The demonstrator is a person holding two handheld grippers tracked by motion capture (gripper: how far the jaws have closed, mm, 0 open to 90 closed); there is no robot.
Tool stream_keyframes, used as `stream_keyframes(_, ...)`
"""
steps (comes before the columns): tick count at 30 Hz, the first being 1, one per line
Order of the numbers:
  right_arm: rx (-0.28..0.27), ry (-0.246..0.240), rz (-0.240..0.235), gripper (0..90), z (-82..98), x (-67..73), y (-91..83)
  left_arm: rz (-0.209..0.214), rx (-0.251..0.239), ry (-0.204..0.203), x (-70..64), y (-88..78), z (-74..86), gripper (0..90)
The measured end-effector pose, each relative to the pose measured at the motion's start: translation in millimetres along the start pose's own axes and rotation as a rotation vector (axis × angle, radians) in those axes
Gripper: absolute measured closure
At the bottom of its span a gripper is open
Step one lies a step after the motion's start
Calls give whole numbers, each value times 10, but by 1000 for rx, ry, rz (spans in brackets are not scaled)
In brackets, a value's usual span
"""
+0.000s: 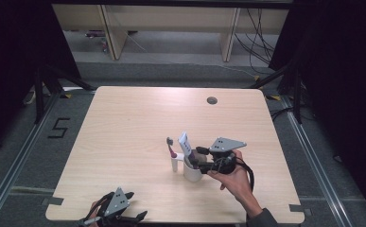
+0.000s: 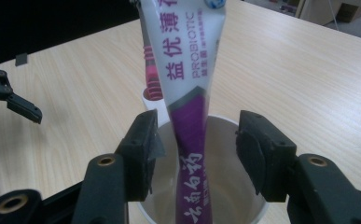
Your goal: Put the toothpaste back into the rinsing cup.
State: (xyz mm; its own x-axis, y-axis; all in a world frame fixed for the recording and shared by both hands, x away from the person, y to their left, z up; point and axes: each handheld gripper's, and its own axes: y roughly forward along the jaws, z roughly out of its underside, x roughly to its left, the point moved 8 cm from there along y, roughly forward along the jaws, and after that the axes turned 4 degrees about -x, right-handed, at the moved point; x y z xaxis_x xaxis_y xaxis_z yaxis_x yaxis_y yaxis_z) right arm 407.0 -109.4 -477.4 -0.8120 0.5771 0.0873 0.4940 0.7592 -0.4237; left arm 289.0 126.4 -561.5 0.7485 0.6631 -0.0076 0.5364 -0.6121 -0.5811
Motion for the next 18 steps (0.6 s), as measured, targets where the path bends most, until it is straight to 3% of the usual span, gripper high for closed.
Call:
stream_keyframes(1,0,-8,-2,479,-3,-16,-15,2,-16,-23,-15,10,-13,228)
stream_keyframes(8,-39,-11,41,446,-29,-125,-144,4,-18,-20,-12,9,-13,228)
stream_keyframes(9,-25,40,40,444,-18,-106,-187,4,-18,-19,-11,8,-12,228)
stream_keyframes(12,-43,16,36,434,-35,-147,-205,-7,-3,0,14,-3,-4,228)
stream_keyframes(15,-36,45,59,425,-27,-178,-267,-1,-18,-18,-6,5,-13,228)
stream_keyframes(16,-47,18,70,422,-37,-221,-277,-2,-18,-19,-6,4,-13,228)
stream_keyframes(18,-63,20,72,419,-41,-255,-294,-6,-11,-19,-2,-4,-10,228)
